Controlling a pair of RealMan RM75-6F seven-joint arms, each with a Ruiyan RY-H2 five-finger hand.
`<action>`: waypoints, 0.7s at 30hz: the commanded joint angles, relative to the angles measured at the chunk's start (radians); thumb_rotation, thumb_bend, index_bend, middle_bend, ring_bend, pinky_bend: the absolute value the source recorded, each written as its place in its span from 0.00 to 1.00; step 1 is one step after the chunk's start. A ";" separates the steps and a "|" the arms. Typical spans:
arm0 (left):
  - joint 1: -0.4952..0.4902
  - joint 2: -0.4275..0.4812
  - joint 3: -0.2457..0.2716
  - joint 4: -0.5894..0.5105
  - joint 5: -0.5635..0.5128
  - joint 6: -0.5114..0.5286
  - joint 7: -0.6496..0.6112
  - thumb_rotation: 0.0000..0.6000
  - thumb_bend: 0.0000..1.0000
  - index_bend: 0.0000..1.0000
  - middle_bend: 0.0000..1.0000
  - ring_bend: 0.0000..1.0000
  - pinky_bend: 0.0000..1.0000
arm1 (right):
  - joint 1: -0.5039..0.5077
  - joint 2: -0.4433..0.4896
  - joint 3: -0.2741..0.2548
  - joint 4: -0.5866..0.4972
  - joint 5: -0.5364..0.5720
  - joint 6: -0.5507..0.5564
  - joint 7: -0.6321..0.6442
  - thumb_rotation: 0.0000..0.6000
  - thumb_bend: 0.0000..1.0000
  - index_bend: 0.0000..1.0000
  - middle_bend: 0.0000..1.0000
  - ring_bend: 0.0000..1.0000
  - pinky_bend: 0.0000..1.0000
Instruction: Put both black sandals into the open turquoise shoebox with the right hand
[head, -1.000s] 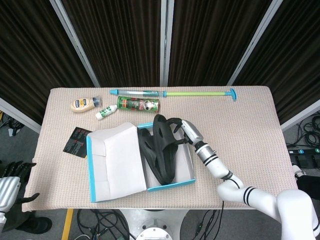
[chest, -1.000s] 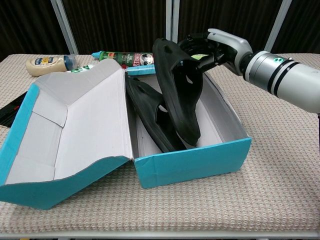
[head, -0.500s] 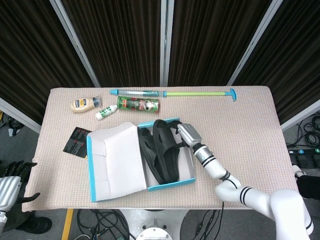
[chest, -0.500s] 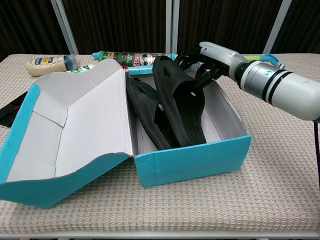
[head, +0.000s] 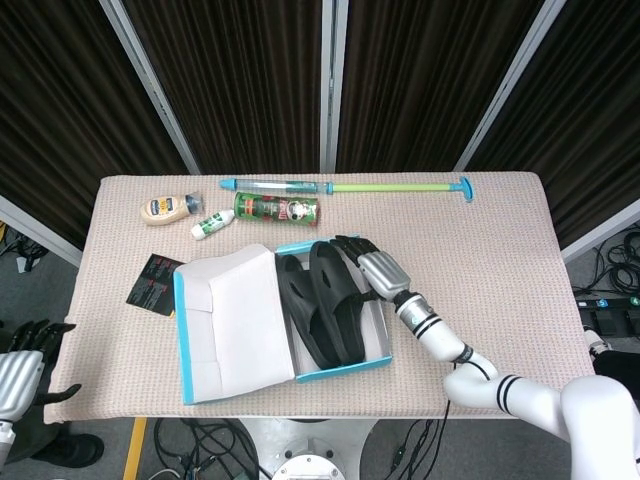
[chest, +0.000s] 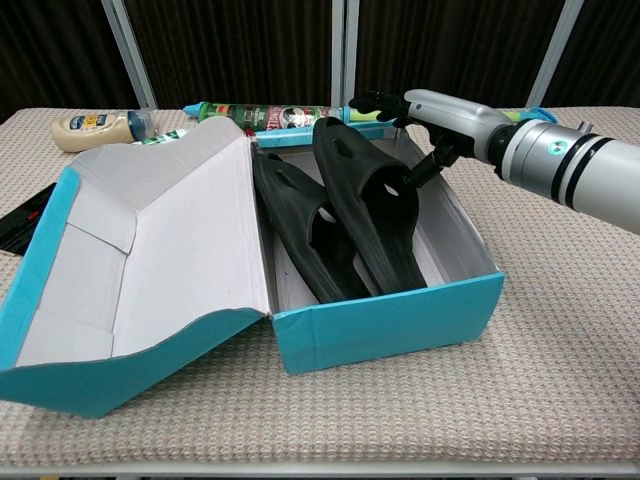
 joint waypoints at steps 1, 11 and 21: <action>-0.002 0.001 -0.001 -0.002 0.001 0.000 0.001 1.00 0.03 0.18 0.17 0.09 0.07 | -0.009 0.070 -0.009 -0.077 0.019 -0.006 -0.122 1.00 0.04 0.00 0.00 0.00 0.00; -0.006 0.003 -0.003 -0.006 0.006 0.004 0.007 1.00 0.03 0.18 0.17 0.09 0.07 | -0.031 0.276 0.016 -0.376 0.101 0.002 -0.342 1.00 0.00 0.00 0.00 0.00 0.00; -0.003 0.008 -0.001 -0.016 0.005 0.009 0.015 1.00 0.03 0.19 0.17 0.09 0.07 | 0.009 0.284 0.044 -0.463 0.066 -0.012 -0.306 1.00 0.38 0.00 0.12 0.00 0.01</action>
